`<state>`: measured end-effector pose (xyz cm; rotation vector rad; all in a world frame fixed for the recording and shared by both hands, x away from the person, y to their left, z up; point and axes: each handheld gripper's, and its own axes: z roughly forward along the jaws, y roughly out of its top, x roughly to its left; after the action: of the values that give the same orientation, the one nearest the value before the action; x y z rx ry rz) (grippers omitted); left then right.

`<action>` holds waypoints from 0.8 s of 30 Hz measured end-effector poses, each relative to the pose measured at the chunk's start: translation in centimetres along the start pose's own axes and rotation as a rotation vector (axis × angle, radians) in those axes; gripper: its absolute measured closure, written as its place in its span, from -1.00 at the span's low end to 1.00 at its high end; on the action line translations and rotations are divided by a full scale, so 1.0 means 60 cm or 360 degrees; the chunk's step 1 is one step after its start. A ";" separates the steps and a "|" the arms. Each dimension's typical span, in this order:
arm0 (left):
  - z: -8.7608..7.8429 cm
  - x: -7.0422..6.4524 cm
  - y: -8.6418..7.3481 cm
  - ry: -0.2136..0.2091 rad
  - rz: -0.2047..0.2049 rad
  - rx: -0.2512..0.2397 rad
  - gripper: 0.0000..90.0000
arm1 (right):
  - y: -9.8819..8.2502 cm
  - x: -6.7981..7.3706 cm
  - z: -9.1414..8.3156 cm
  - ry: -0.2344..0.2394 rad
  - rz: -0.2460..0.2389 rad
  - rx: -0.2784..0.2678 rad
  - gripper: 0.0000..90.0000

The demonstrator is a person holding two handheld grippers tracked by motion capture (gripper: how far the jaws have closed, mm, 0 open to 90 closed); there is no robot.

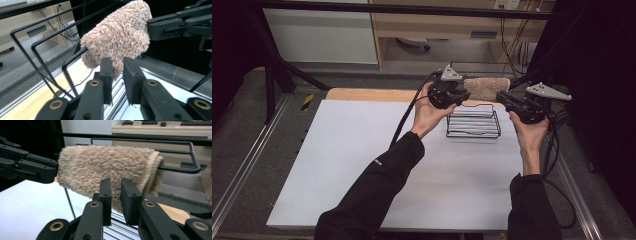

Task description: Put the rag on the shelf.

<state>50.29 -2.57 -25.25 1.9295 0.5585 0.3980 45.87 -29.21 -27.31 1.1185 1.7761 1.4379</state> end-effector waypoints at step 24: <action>-0.138 0.023 -0.144 0.0089 -0.0118 0.0146 -0.22 | -0.017 0.081 -0.018 0.0105 -0.0041 0.0090 -0.42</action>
<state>45.49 7.53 -29.76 1.9835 0.6934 0.3856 42.42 -25.52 -27.72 1.0840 1.8806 1.4324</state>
